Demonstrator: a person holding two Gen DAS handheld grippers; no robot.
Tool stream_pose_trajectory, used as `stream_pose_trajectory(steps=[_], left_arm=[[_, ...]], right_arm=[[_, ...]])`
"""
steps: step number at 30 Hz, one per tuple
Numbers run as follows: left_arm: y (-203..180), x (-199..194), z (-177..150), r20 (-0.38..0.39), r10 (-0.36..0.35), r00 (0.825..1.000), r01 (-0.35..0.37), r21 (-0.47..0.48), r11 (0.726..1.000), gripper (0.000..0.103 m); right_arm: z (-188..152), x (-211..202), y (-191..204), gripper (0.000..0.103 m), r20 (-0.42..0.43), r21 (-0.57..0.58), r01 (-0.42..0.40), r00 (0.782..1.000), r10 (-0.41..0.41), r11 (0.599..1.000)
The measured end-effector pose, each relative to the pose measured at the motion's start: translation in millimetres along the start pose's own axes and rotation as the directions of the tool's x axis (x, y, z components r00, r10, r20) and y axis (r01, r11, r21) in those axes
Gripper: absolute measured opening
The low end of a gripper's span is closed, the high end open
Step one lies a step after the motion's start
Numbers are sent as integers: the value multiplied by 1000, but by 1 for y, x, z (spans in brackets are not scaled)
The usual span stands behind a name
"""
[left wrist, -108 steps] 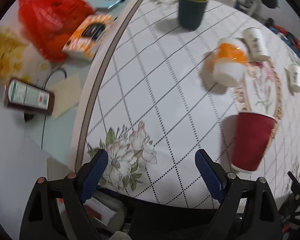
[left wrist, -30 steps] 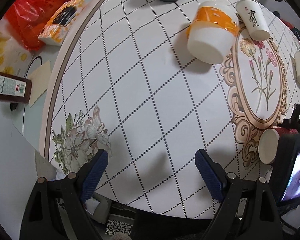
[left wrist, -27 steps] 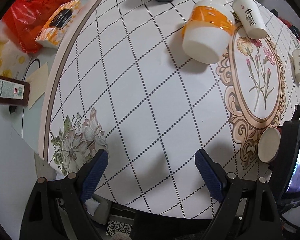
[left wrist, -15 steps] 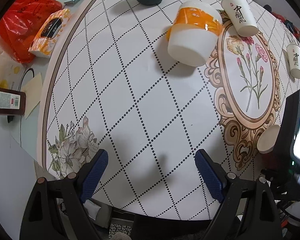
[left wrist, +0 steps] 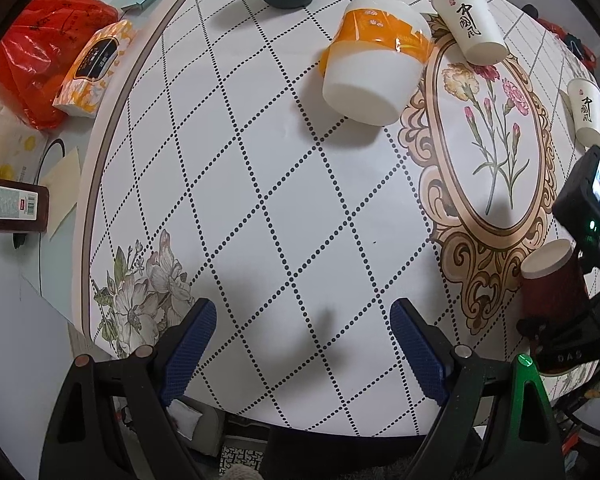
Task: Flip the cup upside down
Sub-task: 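Lower the inverted red cup onto the floral oval and open the right gripper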
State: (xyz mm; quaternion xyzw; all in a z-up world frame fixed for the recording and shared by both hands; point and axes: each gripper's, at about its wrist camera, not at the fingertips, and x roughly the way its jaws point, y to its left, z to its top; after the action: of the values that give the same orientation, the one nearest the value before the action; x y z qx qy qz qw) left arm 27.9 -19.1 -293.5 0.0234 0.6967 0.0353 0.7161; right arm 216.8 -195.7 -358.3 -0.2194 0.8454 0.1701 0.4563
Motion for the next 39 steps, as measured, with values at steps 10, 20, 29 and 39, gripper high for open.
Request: stream_pose_trajectory(steps=[10, 20, 29, 39], left_arm=[[1, 4, -4, -9, 5, 1000, -4, 10, 1000, 89], [-7, 10, -1, -49, -54, 997, 55, 21, 998, 89], [-12, 24, 13, -85, -85, 993, 86, 8, 996, 89], [-34, 21, 29, -75, -64, 995, 68, 57, 996, 89]], right_arm=[[41, -41, -16, 72, 58, 55, -11, 998, 8, 998], [8, -130, -55, 72, 409, 153, -85, 912, 15, 985], [-51, -171, -74, 72, 857, 251, -218, 502, -113, 943], [-59, -98, -24, 73, 905, 308, -215, 365, -216, 927]])
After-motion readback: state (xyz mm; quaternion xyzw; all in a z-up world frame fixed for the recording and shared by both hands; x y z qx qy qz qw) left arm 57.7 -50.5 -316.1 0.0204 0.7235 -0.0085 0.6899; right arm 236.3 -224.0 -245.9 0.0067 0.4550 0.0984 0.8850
